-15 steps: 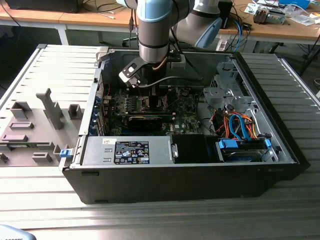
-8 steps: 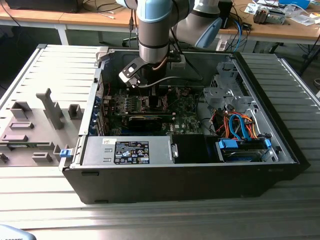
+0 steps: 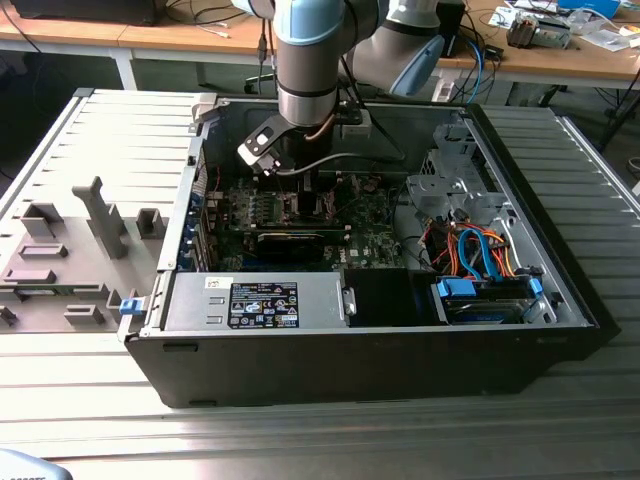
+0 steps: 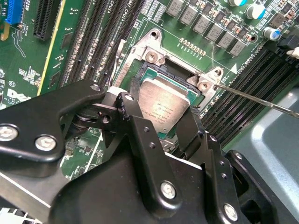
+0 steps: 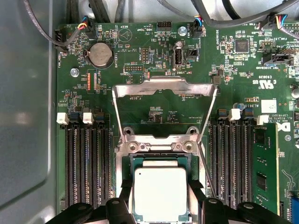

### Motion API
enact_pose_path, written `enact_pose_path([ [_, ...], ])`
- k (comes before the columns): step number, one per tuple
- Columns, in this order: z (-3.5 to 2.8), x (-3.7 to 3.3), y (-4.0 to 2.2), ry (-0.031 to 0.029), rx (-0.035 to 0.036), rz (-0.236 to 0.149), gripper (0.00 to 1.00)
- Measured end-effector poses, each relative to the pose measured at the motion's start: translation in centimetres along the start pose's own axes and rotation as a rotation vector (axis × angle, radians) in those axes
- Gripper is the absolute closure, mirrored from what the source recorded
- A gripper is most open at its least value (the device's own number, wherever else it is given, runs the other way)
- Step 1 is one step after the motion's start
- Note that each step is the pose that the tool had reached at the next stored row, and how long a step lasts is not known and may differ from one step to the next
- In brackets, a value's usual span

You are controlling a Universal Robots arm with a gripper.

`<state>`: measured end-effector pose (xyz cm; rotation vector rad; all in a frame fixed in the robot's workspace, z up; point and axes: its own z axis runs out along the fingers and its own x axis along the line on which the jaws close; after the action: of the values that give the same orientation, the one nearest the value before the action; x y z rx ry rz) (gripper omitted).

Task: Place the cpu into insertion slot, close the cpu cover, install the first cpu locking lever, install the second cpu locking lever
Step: 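Place the cpu into insertion slot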

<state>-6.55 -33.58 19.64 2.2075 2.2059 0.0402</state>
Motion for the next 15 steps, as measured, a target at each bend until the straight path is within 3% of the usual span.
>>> enact_pose_path([
  [15,-0.33,-0.04,0.00,-0.0016,0.0001,0.000,0.45],
])
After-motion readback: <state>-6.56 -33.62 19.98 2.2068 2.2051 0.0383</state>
